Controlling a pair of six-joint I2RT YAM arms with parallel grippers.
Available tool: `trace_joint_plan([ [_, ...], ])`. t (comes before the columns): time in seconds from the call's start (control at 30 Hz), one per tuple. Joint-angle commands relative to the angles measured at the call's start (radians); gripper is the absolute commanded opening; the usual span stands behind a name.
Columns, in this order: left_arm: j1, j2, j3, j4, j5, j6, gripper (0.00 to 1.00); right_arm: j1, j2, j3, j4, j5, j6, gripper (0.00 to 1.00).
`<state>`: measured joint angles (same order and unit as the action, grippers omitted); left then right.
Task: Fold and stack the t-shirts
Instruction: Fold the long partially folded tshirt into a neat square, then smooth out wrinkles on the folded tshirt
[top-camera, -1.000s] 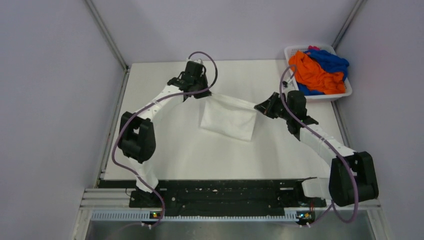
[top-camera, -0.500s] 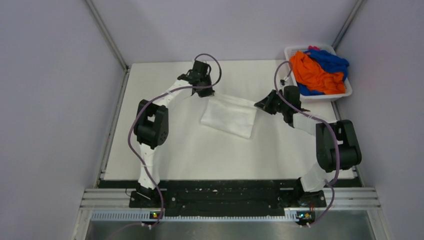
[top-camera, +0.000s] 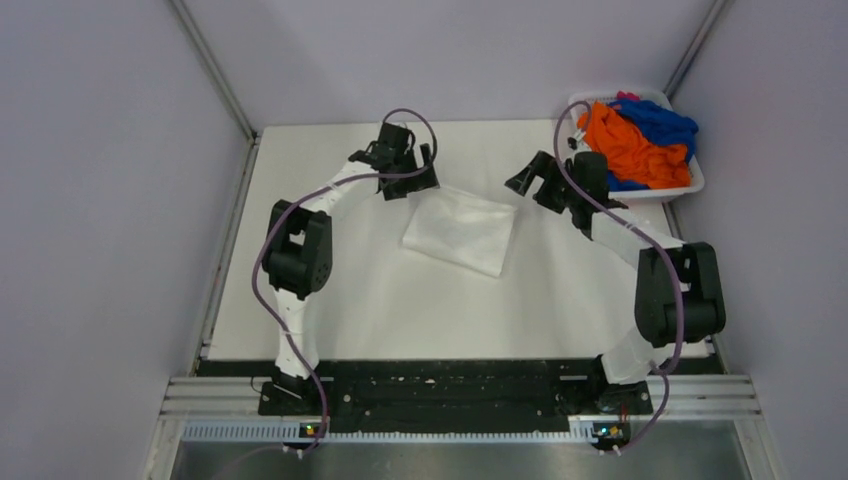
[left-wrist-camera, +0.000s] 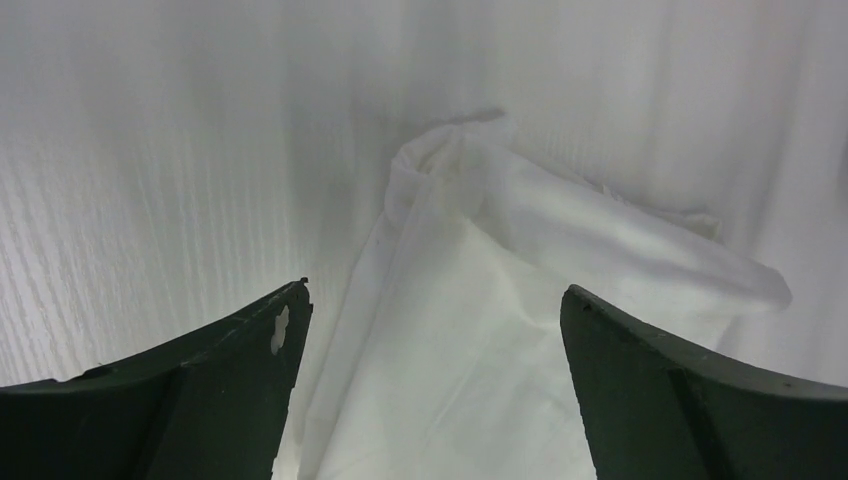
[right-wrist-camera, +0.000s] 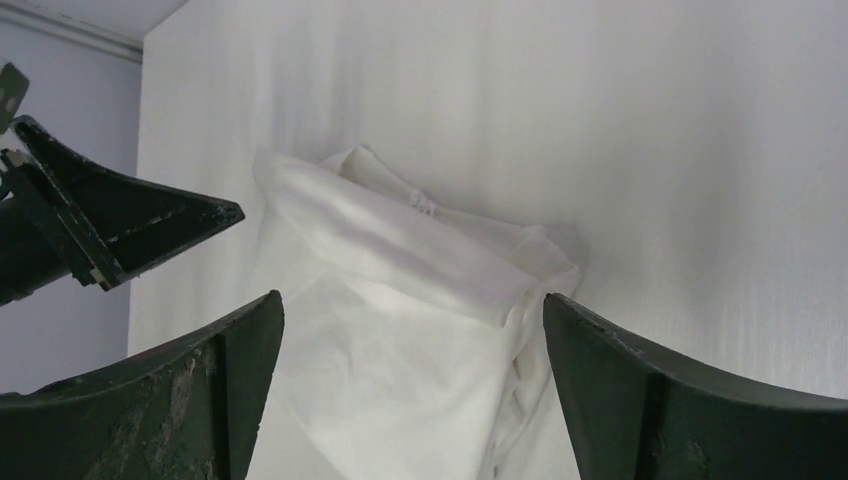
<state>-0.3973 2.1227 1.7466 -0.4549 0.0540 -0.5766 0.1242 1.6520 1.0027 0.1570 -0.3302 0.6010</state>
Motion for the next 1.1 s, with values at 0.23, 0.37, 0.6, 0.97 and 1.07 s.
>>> trace_joint_plan([
  [0.23, -0.011, -0.076, -0.046, 0.174, 0.297, -0.012, 0.99, 0.072, -0.086, -0.101, 0.179, -0.239, 0.067, 0.99],
  [0.37, -0.010, 0.049, 0.090, 0.133, 0.327, -0.023, 0.98, 0.071, -0.013, -0.054, 0.192, -0.272, 0.075, 0.99],
  [0.6, -0.011, 0.184, 0.246, 0.083, 0.169, -0.059, 0.96, 0.072, 0.159, 0.087, 0.151, -0.264, 0.046, 0.99],
  [0.97, -0.009, 0.289, 0.275, -0.049, 0.061, -0.103, 0.94, 0.071, 0.429, 0.276, -0.026, -0.066, 0.013, 0.99],
  [1.07, -0.009, 0.268, 0.234, -0.052, 0.048, -0.104, 0.94, 0.071, 0.448, 0.263, -0.028, -0.048, 0.029, 0.99],
])
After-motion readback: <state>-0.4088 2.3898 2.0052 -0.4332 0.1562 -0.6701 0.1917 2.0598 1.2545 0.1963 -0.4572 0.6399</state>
